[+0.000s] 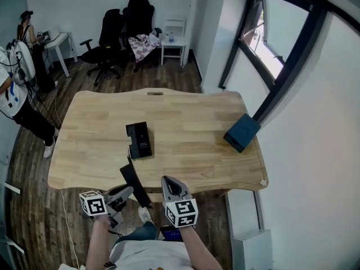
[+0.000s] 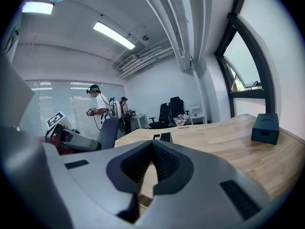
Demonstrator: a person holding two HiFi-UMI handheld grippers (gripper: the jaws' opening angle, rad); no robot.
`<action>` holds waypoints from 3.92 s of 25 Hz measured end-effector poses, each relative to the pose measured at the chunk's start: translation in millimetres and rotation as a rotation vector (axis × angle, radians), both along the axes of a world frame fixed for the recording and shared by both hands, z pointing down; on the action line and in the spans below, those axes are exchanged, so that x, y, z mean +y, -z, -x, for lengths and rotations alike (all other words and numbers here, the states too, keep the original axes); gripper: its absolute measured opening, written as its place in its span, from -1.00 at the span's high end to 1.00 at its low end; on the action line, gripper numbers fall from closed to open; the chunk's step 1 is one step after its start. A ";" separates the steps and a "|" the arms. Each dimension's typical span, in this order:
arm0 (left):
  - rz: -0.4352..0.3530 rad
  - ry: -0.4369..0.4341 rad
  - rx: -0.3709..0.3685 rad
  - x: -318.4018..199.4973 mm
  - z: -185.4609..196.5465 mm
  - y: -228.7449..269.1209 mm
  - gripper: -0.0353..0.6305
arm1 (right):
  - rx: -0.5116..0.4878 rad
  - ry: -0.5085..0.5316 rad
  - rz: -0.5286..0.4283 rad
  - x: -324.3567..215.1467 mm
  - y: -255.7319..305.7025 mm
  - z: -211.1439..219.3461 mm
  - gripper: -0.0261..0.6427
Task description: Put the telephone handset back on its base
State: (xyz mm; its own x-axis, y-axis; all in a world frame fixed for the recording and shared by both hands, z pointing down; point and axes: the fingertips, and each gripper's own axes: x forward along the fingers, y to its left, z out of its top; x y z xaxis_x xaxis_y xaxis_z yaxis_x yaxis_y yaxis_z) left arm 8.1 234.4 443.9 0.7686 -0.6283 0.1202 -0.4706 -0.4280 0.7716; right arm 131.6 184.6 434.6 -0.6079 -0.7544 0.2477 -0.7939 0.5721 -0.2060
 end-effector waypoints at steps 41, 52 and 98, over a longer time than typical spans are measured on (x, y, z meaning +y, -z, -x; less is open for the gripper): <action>0.075 -0.209 0.097 -187.7 93.1 -34.4 0.69 | 0.091 -0.113 0.072 -173.0 -48.4 92.0 0.90; 0.076 -0.211 0.072 -201.6 91.1 -42.6 0.69 | 0.075 -0.086 0.071 -191.3 -56.0 95.1 0.90; 0.218 -0.186 0.073 -245.9 82.8 -108.1 0.69 | 0.107 -0.043 0.195 -238.5 -115.1 81.1 0.90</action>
State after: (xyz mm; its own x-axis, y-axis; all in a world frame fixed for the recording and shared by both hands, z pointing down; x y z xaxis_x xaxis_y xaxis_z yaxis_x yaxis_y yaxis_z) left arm -74.8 -11.5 552.0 0.8798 -0.4413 0.1766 -0.3392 -0.3226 0.8837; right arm 50.5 -53.9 549.7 -0.5388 -0.7101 0.4533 -0.8398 0.4951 -0.2226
